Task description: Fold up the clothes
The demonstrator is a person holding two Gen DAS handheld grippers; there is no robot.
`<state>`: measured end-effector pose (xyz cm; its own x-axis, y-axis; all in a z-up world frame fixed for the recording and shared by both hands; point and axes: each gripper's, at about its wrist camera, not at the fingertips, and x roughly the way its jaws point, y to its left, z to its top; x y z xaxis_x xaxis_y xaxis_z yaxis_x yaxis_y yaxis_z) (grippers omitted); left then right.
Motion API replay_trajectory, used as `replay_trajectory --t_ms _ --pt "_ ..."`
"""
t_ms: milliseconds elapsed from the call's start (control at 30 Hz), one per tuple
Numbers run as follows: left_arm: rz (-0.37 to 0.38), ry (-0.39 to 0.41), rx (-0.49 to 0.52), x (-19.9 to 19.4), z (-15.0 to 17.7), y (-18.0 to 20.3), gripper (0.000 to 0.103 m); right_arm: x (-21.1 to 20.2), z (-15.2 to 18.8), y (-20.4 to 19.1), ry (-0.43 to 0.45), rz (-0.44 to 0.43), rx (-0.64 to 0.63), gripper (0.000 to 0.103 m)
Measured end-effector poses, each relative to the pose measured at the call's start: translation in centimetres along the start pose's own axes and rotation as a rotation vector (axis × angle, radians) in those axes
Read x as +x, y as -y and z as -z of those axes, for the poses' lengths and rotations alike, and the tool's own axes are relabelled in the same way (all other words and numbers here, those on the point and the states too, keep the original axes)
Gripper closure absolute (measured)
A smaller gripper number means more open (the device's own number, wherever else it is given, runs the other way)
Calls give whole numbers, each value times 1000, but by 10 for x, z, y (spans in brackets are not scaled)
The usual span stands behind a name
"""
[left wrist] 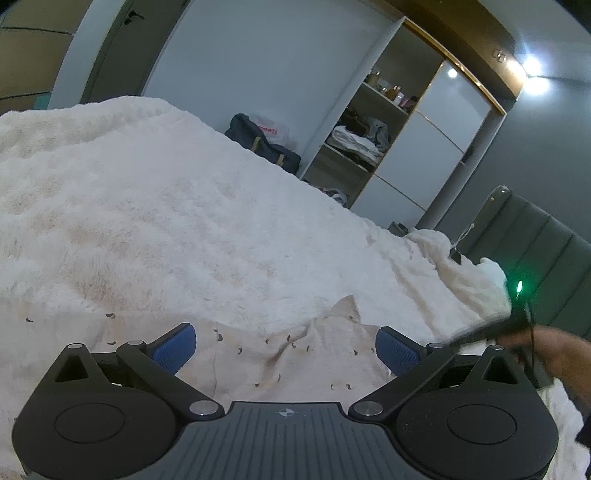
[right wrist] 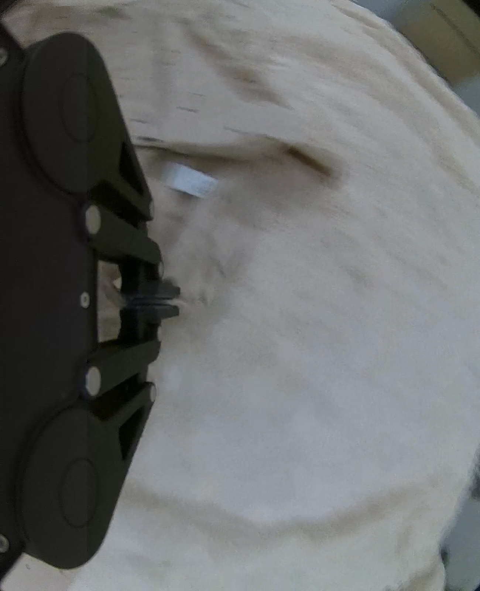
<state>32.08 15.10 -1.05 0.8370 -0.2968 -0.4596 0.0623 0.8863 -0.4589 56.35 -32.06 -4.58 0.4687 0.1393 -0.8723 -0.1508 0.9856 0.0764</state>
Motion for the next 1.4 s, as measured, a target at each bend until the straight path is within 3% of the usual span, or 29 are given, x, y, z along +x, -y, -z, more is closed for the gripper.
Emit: replay_trajectory --t_ms 67,200,233,267,333,400,467,500,567,700,767,900,933,1033,1100,1167,1200,1233,1300,1400 --pt "-2 -7 12 2 2 2 0 -4 -13 -4 86 48 90 102" --pt "-3 -14 22 4 4 2 0 12 -27 -43 163 71 152 100" --pt "-4 -16 23 5 4 3 0 13 -28 -44 162 83 152 95" --pt "-4 -17 25 5 4 3 0 24 -31 -54 161 132 131 80" --pt "-5 -20 29 6 5 3 0 35 -37 -68 128 232 45 59" --pt "-6 -22 33 6 6 3 0 35 -38 -86 171 282 -70 58" --pt "-7 -25 37 7 6 3 0 31 -41 -102 183 197 -176 48" --pt "-8 -26 39 7 7 3 0 34 -45 -107 123 136 -209 46" --pt "-9 -29 42 8 7 3 0 41 -51 -111 34 85 -207 47" --pt "-11 -34 48 9 8 4 0 47 -57 -122 7 34 -208 47" --pt "-8 -36 42 9 8 4 0 60 -56 -123 -67 -83 -128 48" --pt "-6 -34 51 8 8 6 0 84 -54 -130 -161 -181 -21 50" --pt "-6 -34 52 8 8 6 0 97 -49 -134 -207 -178 2 56" --pt "-4 -36 47 8 8 5 0 108 -39 -141 -246 -172 12 101" --pt "-3 -36 43 7 8 4 0 93 -41 -145 -172 -189 6 101" --pt "0 -32 41 6 7 4 0 53 -42 -136 22 -397 60 102" --pt "2 -29 39 5 7 4 0 44 -39 -133 57 -438 53 102" --pt "4 -26 37 5 6 4 0 25 -29 -128 157 -519 -4 101" --pt "5 -28 35 5 6 4 0 21 -16 -117 224 -573 -48 101" --pt "1 -37 35 7 7 4 0 52 -7 -90 87 -356 -9 97"
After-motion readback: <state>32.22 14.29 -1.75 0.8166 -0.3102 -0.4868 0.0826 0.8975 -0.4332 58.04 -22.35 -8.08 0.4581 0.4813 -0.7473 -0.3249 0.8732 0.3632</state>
